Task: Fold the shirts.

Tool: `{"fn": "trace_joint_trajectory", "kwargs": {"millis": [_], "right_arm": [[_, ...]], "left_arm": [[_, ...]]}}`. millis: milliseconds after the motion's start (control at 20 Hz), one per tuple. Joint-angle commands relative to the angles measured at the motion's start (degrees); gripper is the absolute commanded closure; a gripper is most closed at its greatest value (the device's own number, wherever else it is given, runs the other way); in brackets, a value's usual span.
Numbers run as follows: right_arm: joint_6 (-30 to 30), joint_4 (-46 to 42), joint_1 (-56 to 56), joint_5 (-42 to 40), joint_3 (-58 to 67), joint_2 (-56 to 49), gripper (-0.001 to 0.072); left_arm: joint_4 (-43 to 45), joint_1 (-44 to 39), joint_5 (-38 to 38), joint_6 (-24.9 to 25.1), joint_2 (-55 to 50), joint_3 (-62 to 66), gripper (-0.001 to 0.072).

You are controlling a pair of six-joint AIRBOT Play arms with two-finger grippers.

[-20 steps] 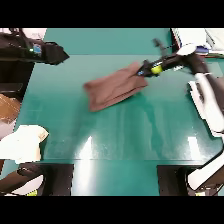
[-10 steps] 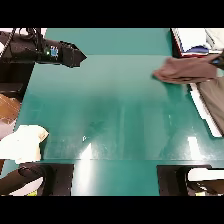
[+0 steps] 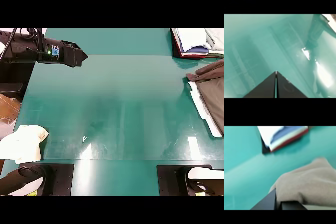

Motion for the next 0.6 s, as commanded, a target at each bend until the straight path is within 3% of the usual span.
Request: {"fn": "trace_joint_trajectory", "kwargs": {"millis": [0, 200, 550], "right_arm": [[0.02, -1.14, -0.85, 4.42, 6.62, 0.2, 0.0699], [0.04, -2.84, -3.58, 10.1, 2.16, 3.74, 0.0699], [0.07, -19.61, -11.43, 13.92, -21.99, 15.23, 0.0698]], "left_arm": [[-0.04, 0.0, -0.61, 0.02, -0.02, 0.0, 0.0683], [-0.02, 0.0, -1.86, 0.07, -0.02, 0.0, 0.0684], [-0.02, 0.0, -2.73, 0.13, -0.02, 0.0, 0.0683]]}}
